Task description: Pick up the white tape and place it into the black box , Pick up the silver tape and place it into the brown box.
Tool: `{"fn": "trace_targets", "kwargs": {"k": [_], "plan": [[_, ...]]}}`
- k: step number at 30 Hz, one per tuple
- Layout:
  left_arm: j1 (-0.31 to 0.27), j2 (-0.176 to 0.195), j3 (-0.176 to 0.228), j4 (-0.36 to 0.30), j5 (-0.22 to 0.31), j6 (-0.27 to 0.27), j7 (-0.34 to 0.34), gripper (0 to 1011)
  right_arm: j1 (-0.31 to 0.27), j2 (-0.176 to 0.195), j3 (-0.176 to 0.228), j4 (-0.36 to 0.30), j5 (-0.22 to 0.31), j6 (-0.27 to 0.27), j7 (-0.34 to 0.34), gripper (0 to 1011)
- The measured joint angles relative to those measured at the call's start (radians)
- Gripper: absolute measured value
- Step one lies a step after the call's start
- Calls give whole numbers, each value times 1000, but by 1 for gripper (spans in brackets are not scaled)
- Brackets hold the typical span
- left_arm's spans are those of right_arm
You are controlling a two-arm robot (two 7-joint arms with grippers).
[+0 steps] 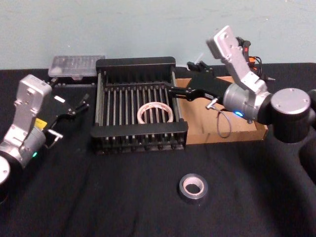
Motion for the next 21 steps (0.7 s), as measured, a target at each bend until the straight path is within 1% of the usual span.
{"fn": "trace_targets", "kwargs": {"k": [2, 3, 5, 6, 11, 12, 15, 18, 19, 20, 21], "plan": [[0, 0, 0, 0, 0, 0, 0, 1001, -17, 14, 10, -31, 5, 13, -5, 1002], [0, 0, 0, 0, 0, 0, 0, 1002, -35, 28, 19, -62, 10, 28, -8, 1002], [0, 0, 0, 0, 0, 0, 0, 1001, -54, 44, 27, -94, 16, 44, -9, 1002], [0, 0, 0, 0, 0, 0, 0, 1001, -74, 63, 35, -126, 22, 60, -9, 1002], [0, 0, 0, 0, 0, 0, 0, 1001, -144, 118, 61, -216, 48, 114, -6, 1002], [0, 0, 0, 0, 0, 0, 0, 1001, -169, 138, 71, -246, 58, 130, -5, 1002], [0, 0, 0, 0, 0, 0, 0, 1001, -207, 168, 85, -290, 74, 152, 0, 1002], [0, 0, 0, 0, 0, 0, 0, 1001, -265, 212, 100, -354, 100, 180, 7, 1002], [0, 0, 0, 0, 0, 0, 0, 1001, -265, 212, 100, -354, 100, 180, 7, 1002], [0, 0, 0, 0, 0, 0, 0, 1002, -287, 229, 106, -378, 111, 191, 10, 1002], [0, 0, 0, 0, 0, 0, 0, 1001, -297, 236, 108, -389, 116, 196, 11, 1003]]}}
